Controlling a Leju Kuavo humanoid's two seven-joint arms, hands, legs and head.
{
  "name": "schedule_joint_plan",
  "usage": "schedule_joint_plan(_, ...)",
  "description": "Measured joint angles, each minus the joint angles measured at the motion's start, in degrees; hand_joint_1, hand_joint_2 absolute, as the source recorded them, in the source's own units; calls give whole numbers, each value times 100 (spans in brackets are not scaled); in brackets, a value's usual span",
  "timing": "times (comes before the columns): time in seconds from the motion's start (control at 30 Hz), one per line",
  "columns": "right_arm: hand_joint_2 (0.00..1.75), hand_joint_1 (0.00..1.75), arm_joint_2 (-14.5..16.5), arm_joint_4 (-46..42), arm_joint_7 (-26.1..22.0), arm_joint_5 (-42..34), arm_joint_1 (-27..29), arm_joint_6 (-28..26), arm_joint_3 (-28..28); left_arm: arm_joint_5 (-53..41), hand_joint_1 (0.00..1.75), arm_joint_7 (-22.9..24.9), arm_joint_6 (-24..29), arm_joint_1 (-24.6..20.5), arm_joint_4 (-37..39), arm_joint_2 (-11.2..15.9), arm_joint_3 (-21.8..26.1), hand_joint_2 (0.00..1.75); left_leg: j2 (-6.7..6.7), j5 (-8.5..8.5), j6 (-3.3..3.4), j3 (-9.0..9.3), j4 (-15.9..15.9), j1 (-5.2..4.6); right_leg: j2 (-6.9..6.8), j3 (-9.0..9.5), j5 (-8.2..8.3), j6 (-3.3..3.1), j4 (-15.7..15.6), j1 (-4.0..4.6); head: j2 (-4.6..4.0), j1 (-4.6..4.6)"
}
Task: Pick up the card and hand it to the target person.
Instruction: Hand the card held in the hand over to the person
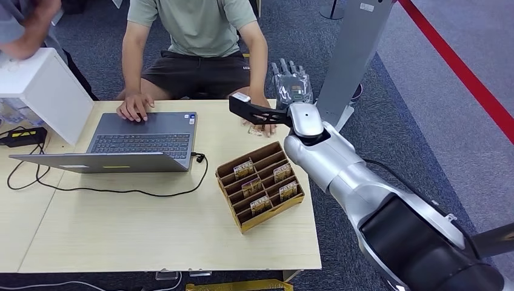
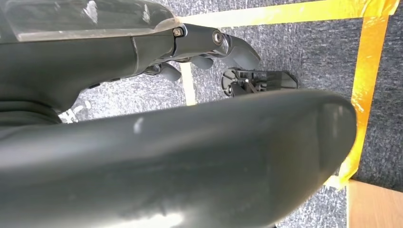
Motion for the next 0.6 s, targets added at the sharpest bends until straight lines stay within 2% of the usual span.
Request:
schedule_joint_plan(0.13, 175, 0, -306, -715, 158, 114, 14, 100, -97, 87, 0, -56, -8, 25, 9, 2, -18, 0, 0, 0, 0, 2, 2, 0, 0, 0, 0, 0, -1, 0, 0, 3)
schedule_joint_plan(0.27, 175, 0, -828, -1959, 402, 150, 324, 423, -329, 211, 0, -102, -7, 79, 29, 10, -33, 0, -1, -1, 1, 7, 4, 0, -1, 3, 0, 0, -5, 0, 0, 1)
schedule_joint_plan(0.43, 175, 0, -1553, -3787, 517, -119, 1171, 701, -727, 422, 0, -102, 59, 129, 43, 40, -34, 0, -1, -3, 2, 9, 4, -1, 1, 3, 0, 1, -10, 0, 0, 14)
schedule_joint_plan(0.6, 175, 0, -2264, -5700, 309, -1023, 2430, 714, -1164, 600, 0, -30, 168, 164, 45, 71, -34, 0, -2, -8, 3, 11, 4, 0, 0, 5, -1, 2, -14, 0, 0, 7)
